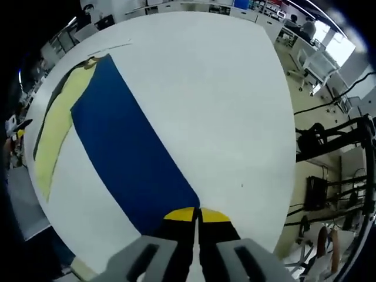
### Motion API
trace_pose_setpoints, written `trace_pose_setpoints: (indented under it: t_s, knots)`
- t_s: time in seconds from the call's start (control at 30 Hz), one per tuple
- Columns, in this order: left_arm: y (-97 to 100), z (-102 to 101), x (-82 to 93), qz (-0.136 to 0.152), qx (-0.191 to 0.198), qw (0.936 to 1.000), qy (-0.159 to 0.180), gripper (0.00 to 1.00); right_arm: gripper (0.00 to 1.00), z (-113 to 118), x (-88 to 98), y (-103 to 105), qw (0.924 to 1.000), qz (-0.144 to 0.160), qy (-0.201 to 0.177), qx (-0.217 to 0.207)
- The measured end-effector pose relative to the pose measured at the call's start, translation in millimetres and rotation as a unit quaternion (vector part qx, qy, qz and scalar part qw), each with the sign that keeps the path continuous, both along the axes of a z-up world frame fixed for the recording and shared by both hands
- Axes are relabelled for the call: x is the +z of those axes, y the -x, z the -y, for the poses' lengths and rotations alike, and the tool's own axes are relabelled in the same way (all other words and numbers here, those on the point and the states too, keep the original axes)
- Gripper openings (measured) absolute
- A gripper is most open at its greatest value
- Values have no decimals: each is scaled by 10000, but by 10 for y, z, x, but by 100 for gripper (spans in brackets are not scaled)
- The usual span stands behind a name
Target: Fold the garment on the visible template until the final outline fits inside the template.
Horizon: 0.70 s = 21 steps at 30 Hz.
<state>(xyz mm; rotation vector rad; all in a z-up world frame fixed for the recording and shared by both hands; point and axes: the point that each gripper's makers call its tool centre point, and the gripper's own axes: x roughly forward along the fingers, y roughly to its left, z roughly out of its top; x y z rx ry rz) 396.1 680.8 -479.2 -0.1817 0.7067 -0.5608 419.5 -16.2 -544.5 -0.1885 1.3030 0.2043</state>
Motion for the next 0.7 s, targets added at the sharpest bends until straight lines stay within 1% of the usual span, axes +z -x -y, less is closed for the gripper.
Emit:
trace_pose_setpoints:
  t_s: [0.17,0.3,0.37,0.43,0.57,0.6,0.63,0.7]
  knots:
    - [20,-43,1,-15,45,10000,-10,70,0,-88,34,52,10000,-26,37,21]
    - [33,-44,6,-16,56,10000,-23,70,0,-84,16,58,10000,-34,57,63]
    - [37,-45,13,-7,62,10000,-29,70,0,-173,42,101,9999,-21,79,64]
    - [34,-53,10,-8,63,10000,-32,70,0,-120,23,70,9999,-14,82,72]
    - [27,-36,22,6,58,10000,-25,70,0,-268,89,167,9998,19,121,126]
    - [24,-34,25,11,51,10000,-15,70,1,-243,91,159,9998,40,150,137]
    - [20,-34,25,11,47,10000,-9,70,7,-171,92,134,9997,67,210,141]
    - [16,-33,31,28,43,10000,-6,70,17,-108,87,117,9994,108,276,162]
